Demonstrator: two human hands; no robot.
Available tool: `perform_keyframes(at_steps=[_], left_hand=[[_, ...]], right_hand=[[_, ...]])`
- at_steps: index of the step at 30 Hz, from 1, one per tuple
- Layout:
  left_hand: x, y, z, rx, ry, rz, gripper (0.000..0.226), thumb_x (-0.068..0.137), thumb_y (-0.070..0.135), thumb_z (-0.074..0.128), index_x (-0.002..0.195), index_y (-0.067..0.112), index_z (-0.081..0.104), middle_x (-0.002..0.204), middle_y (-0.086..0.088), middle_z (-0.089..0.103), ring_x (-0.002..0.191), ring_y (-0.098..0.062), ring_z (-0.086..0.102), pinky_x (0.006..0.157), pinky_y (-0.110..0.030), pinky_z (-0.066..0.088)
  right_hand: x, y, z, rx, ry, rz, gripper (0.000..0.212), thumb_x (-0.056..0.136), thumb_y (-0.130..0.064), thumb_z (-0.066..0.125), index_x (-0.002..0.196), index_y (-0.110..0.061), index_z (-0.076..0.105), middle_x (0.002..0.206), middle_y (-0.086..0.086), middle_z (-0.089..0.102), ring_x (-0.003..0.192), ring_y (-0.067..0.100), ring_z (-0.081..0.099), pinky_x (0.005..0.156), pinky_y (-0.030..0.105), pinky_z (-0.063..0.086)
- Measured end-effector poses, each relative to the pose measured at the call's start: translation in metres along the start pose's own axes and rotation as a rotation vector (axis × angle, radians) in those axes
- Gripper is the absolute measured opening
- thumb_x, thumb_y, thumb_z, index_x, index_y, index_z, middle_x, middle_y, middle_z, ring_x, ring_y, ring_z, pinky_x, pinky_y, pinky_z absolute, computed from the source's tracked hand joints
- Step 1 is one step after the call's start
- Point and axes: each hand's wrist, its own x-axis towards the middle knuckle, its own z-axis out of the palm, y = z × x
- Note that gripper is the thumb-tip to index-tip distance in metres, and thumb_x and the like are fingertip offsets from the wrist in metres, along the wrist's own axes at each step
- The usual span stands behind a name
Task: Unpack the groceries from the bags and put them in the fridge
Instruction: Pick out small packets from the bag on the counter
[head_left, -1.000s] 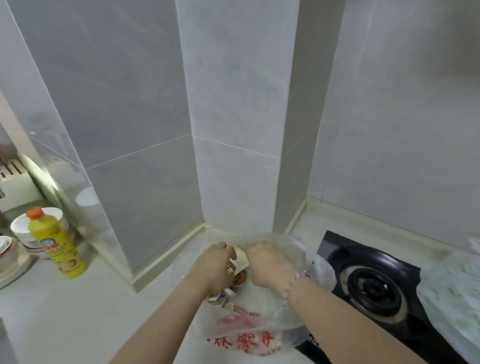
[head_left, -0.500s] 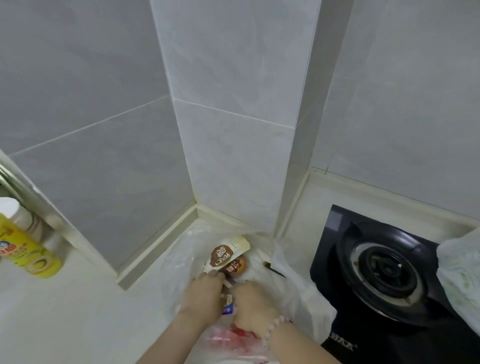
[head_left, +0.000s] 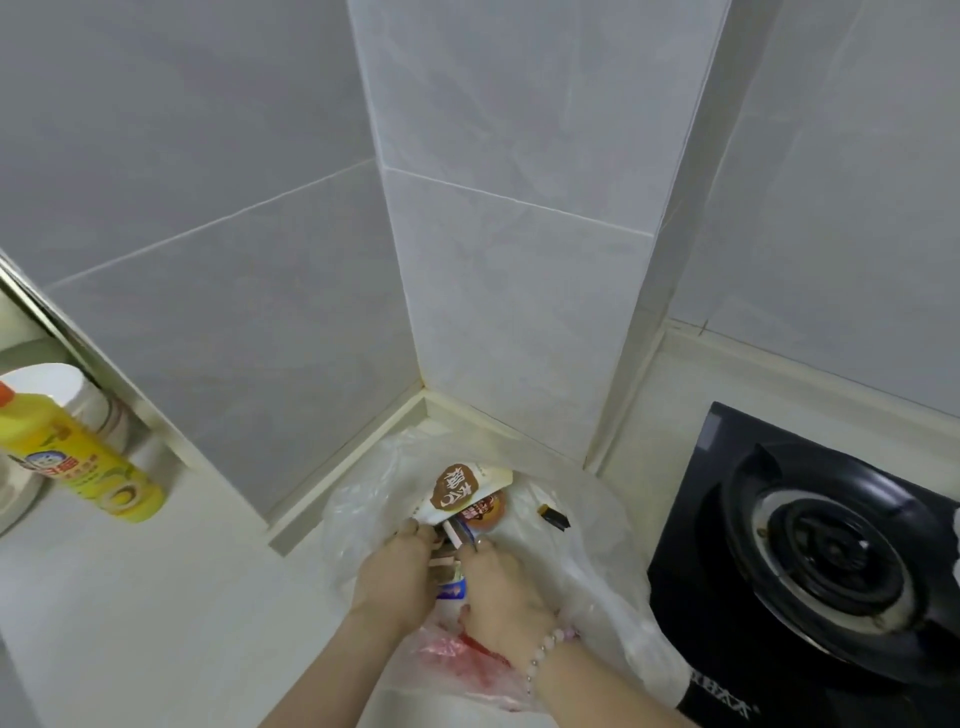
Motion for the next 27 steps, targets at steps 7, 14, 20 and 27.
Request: perform_keyframes(at_steps=[7, 14, 20, 27], left_hand=[[0.000, -0.001, -0.001, 0.239, 0.042, 0.058, 0.033, 0.092, 0.017, 0.045, 0.124, 0.020, 0.051, 0.122, 0.000, 0.048, 0.106, -0.021, 0.055, 0.078, -0.032, 0.046], [0.003, 0.004, 0.010, 0.296, 0.096, 0.170, 0.035, 0.092, 0.007, 0.038, 0.123, 0.017, 0.052, 0.125, -0.002, 0.053, 0.118, -0.021, 0.045, 0.086, -0.031, 0.041], [-0.006, 0.004, 0.002, 0.275, 0.050, 0.216, 0.034, 0.090, 0.020, 0.045, 0.122, 0.012, 0.050, 0.123, -0.006, 0.057, 0.116, -0.023, 0.052, 0.089, -0.030, 0.042], [-0.025, -0.015, -0.023, 0.240, 0.073, 0.152, 0.031, 0.081, 0.013, 0.046, 0.112, 0.011, 0.053, 0.108, -0.012, 0.061, 0.099, -0.029, 0.057, 0.073, -0.031, 0.040]], right_hand=[[0.004, -0.003, 0.001, 0.171, 0.068, 0.140, 0.046, 0.085, -0.006, 0.060, 0.128, -0.011, 0.043, 0.128, 0.008, 0.047, 0.116, 0.024, 0.051, 0.089, 0.031, 0.046], [0.006, 0.000, -0.008, 0.201, 0.116, 0.135, 0.045, 0.086, -0.008, 0.056, 0.128, -0.016, 0.041, 0.127, 0.006, 0.047, 0.114, 0.023, 0.052, 0.087, 0.031, 0.046], [0.015, -0.002, -0.015, 0.144, 0.117, 0.065, 0.047, 0.086, -0.003, 0.053, 0.129, -0.018, 0.042, 0.133, 0.006, 0.043, 0.115, 0.024, 0.052, 0.087, 0.033, 0.047], [0.027, -0.019, -0.011, -0.050, 0.085, 0.048, 0.026, 0.096, -0.007, 0.042, 0.118, -0.010, 0.054, 0.122, 0.010, 0.058, 0.109, 0.025, 0.058, 0.084, 0.033, 0.048]])
